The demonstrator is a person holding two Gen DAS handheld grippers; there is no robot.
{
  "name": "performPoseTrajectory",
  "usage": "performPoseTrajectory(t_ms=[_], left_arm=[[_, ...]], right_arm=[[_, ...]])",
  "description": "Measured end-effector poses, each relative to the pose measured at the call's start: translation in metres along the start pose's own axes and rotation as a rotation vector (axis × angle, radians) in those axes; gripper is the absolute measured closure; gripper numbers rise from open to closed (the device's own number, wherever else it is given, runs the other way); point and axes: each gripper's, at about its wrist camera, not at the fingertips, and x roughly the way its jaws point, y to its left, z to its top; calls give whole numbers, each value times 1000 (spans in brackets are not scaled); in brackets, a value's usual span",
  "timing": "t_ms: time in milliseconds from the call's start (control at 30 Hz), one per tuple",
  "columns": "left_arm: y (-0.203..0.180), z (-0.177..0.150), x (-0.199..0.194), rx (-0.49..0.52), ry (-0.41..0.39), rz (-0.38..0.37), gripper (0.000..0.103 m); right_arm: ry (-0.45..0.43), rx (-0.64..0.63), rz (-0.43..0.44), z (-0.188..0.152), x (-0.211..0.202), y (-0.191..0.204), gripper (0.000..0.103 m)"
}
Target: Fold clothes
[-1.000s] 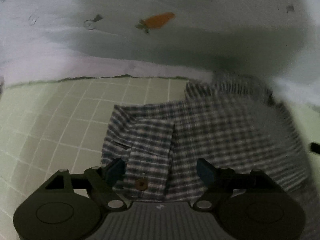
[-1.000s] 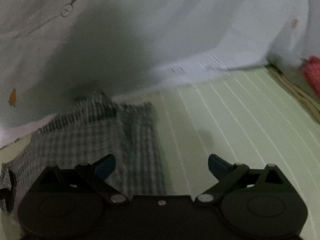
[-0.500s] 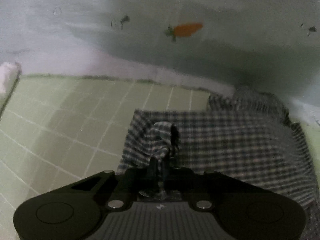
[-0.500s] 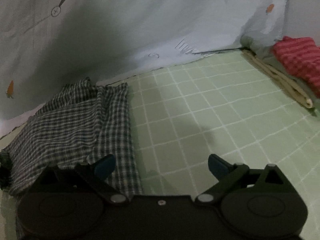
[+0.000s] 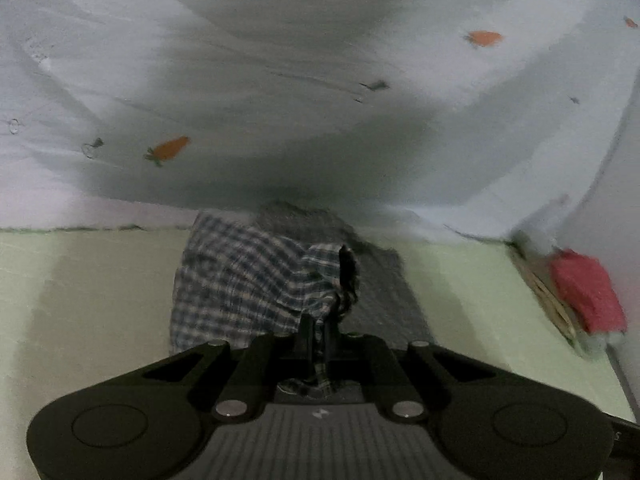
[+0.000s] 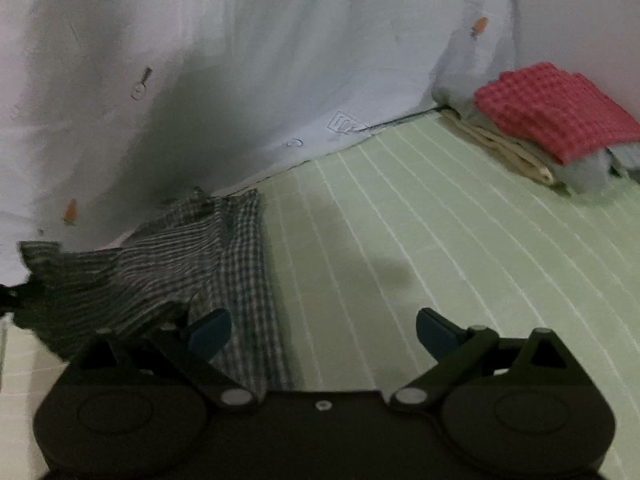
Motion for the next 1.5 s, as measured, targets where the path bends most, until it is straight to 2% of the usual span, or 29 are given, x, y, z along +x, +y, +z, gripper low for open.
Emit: performPoseTrajectory(t_ms=[133, 233, 300, 400, 467, 567, 667, 767, 933, 1000, 1033, 1167, 1267, 1367, 1400, 1467, 1500], left_arm=[[-13, -32, -13, 7, 73, -8, 94], [-10, -61, -22, -24, 132, 26, 84], [-9, -82, -32, -54, 167, 33, 65], [-9, -110, -47, -88, 213, 22, 59], [-14, -127, -53, -94, 257, -12, 58], [-30, -150, -57, -99, 316, -77, 58], [-46, -172, -57, -119, 368, -161, 55], [-61, -193, -56, -111, 405, -188, 54], [-66, -206, -56, -105, 409, -157, 60], [-62, -206, -56, -130, 419, -152, 82], [-59, -206, -56, -144, 427, -153, 85], [-53, -209, -56, -180, 441, -161, 85], [-53, -211, -57, -186, 441, -164, 96], [-47, -211, -59, -231, 437, -167, 100], [-44, -210, -61, -247, 436, -165, 100], [-38, -209, -62, -272, 434, -154, 100], [-36, -209, -63, -278, 432, -149, 100]], right_arm=[[20, -21, 4, -33, -26, -9, 3], [59, 3, -3, -61, -42, -23, 4], [83, 33, -4, -77, -51, -35, 8], [115, 64, 19, -97, -64, -50, 23], [131, 77, 39, -108, -73, -57, 42], [148, 87, 67, -120, -80, -63, 59], [168, 101, 91, -134, -84, -68, 71], [175, 122, 98, -146, -92, -73, 71], [162, 75, 74, -160, -110, -78, 71], [158, 36, 59, -165, -114, -79, 71], [159, 14, 55, -168, -117, -79, 71], [169, -63, 70, -178, -118, -75, 71], [166, -145, 97, -184, -115, -66, 71], [143, -254, 105, -190, -113, -55, 71], [134, -278, 101, -191, -112, -53, 69], [112, -308, 98, -191, -110, -51, 58], [103, -322, 99, -191, -108, -50, 58]])
